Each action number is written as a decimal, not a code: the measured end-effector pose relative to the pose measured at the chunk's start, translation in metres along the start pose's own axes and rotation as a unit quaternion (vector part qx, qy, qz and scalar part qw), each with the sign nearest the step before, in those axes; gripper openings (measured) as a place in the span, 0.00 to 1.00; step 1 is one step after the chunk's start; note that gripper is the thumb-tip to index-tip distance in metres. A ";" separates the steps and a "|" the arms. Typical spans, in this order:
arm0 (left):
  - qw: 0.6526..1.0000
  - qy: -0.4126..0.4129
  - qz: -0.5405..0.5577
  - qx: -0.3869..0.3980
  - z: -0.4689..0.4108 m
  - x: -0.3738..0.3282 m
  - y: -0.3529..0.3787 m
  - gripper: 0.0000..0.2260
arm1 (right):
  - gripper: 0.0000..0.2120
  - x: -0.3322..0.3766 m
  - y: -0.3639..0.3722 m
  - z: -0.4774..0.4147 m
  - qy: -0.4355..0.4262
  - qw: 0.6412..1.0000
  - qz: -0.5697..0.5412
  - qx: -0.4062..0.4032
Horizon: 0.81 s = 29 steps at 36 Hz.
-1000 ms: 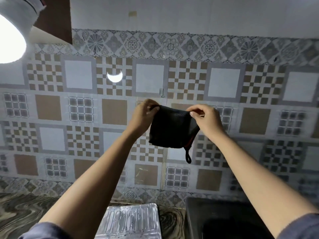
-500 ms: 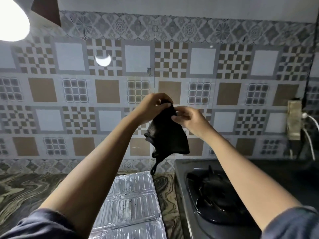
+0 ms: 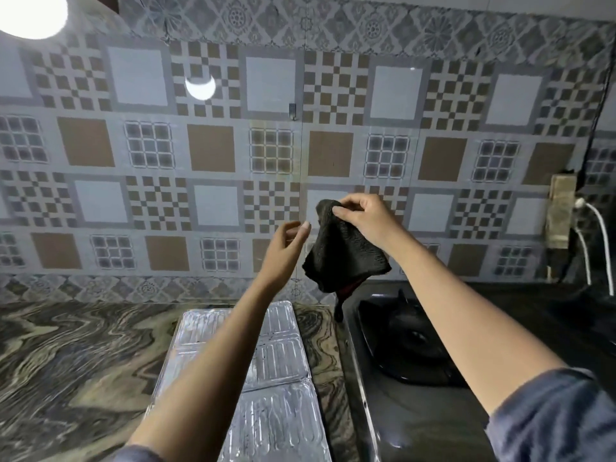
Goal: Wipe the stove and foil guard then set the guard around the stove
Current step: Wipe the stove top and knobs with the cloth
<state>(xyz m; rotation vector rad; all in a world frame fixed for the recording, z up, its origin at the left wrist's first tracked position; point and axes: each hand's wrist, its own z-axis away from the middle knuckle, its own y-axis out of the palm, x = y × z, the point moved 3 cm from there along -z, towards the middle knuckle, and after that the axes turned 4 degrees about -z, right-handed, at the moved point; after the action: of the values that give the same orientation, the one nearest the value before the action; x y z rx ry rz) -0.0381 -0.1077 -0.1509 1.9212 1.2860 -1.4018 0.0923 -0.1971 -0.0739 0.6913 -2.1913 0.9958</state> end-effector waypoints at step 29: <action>0.993 0.115 -0.007 -0.014 0.027 0.000 0.057 0.07 | 0.20 -0.048 -0.052 0.059 0.152 0.982 -0.090 -0.060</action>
<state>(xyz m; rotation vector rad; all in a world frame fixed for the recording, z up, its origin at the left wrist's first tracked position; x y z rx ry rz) -0.0027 -0.1557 -0.1714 2.1063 1.4162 -1.1887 0.1408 -0.2642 -0.1149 0.6237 -1.8705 0.8106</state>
